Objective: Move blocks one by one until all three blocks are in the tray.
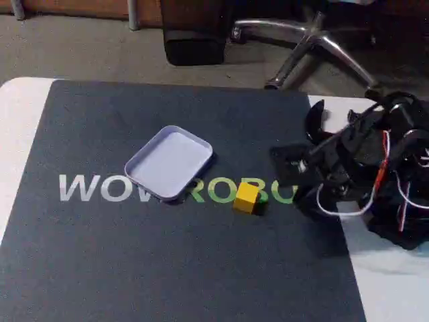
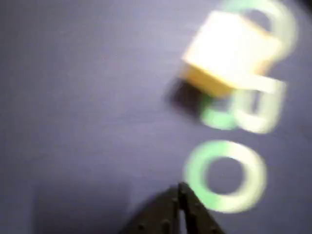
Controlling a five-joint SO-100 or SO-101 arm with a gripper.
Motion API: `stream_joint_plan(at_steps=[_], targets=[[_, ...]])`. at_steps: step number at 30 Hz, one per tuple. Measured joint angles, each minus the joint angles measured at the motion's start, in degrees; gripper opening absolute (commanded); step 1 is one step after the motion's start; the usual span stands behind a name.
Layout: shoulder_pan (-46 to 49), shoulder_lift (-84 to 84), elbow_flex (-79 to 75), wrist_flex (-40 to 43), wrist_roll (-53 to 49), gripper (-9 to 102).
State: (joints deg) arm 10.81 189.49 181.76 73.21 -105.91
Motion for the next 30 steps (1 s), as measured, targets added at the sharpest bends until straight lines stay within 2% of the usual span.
stream_joint_plan(at_steps=[5,14,21,26,30], targets=[[8.9,0.2,0.0,-0.4,-3.2,-8],[9.2,0.0,-0.3,-1.1,-3.5,-6],[4.5,-0.1,-5.7,-0.5,-2.2,-4],[2.5,-0.9,-16.2,5.7,-1.6,-3],[0.8,-12.0,-29.4,12.8,0.7,-2]])
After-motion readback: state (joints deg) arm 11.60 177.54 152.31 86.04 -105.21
